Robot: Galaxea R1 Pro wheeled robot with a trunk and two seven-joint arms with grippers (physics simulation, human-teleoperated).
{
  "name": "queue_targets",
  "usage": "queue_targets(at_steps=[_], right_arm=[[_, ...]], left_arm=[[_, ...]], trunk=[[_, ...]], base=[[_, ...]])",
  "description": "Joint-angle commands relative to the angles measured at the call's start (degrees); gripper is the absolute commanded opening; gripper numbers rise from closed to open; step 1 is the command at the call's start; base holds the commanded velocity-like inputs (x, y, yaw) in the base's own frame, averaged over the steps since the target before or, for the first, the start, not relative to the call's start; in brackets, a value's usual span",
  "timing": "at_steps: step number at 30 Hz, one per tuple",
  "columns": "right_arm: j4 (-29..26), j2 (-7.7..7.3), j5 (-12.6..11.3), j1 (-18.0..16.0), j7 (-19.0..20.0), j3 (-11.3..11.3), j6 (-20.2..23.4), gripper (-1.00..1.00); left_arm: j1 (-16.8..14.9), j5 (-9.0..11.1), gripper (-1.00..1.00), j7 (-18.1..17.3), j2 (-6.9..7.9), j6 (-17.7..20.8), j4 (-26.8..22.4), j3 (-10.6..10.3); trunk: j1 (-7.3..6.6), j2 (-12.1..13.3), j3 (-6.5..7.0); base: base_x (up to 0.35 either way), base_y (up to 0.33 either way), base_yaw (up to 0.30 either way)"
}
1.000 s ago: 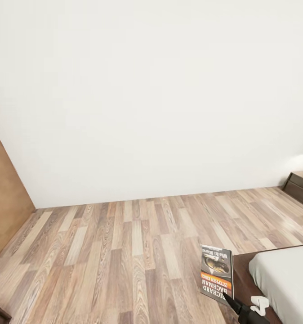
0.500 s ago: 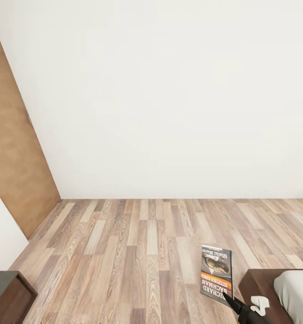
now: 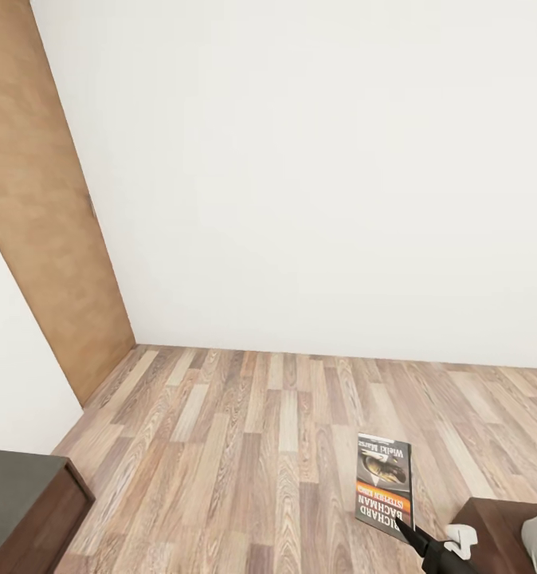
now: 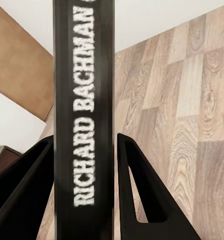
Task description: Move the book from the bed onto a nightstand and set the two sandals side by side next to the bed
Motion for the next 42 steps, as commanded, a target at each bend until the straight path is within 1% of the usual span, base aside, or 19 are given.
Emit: queue_targets(at_steps=[1, 4, 9, 42], right_arm=[[0.2, -0.03, 0.2, -0.1, 0.2, -0.5, -0.3, -1.00], [0.2, -0.03, 0.2, -0.1, 0.2, -0.5, -0.3, -1.00], [0.2, -0.03, 0.2, -0.1, 0.2, -0.5, -0.3, -1.00], [0.2, -0.03, 0.3, -0.1, 0.4, -0.5, -0.3, -1.00]], left_arm=[[0.0, 0.5, 1.00, -0.3, -0.05, -0.1, 0.1, -0.3], [0.0, 0.5, 1.00, -0.2, -0.47, -0.1, 0.1, -0.3], [0.0, 0.5, 1.00, -0.2, -0.64, -0.1, 0.1, -0.3], [0.0, 0.5, 1.00, -0.2, -0.67, -0.1, 0.1, -0.3]], trunk=[[0.00, 0.0, -0.06], [0.00, 0.0, -0.06], [0.00, 0.0, -0.06], [0.00, 0.0, -0.06]], base=[[0.032, 0.000, 0.017], [0.188, 0.000, 0.007], [0.306, 0.000, 0.001], [0.326, 0.000, 0.000]])
